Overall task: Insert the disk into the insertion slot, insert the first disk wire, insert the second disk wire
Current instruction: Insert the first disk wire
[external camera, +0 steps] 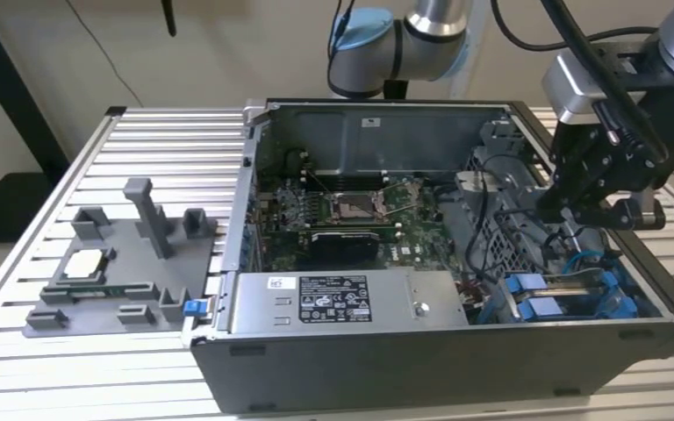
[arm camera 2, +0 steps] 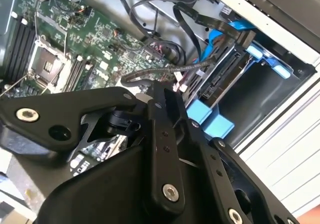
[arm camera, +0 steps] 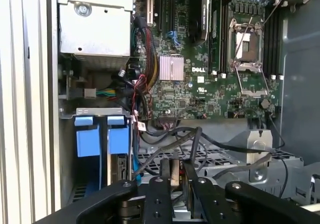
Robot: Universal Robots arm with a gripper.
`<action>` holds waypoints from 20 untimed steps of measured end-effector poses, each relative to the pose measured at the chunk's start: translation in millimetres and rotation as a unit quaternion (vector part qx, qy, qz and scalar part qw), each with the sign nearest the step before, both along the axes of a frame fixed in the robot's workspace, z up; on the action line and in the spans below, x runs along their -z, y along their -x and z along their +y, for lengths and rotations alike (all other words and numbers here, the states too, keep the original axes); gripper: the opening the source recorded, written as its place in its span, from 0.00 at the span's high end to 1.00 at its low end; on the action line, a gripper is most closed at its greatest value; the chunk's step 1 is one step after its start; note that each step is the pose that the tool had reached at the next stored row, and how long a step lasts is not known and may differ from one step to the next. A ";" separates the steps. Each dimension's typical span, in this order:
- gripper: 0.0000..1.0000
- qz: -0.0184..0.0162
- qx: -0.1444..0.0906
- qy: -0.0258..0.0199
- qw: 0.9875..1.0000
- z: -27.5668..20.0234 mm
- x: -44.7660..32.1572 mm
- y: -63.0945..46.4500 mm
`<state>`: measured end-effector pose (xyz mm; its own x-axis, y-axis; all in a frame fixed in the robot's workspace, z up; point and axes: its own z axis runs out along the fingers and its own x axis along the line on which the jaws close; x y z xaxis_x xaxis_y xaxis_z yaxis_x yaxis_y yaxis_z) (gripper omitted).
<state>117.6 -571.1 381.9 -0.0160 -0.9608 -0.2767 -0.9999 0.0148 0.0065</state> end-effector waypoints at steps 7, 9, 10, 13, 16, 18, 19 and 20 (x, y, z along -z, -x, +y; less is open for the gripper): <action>1.00 0.000 0.000 -0.001 1.000 0.0 0.0 0.0; 1.00 0.000 0.000 -0.001 1.000 0.0 -0.1 0.0; 1.00 0.000 0.000 -0.001 1.000 0.0 0.0 0.0; 1.00 0.000 0.000 -0.001 1.000 0.0 0.0 0.0; 1.00 0.000 0.000 0.008 1.000 0.0 0.4 0.0; 1.00 -0.001 0.000 0.022 1.000 0.0 0.7 -0.1; 1.00 -0.001 0.000 0.028 1.000 0.0 0.8 -0.2; 1.00 -0.001 -0.001 0.035 0.999 0.0 0.9 -0.4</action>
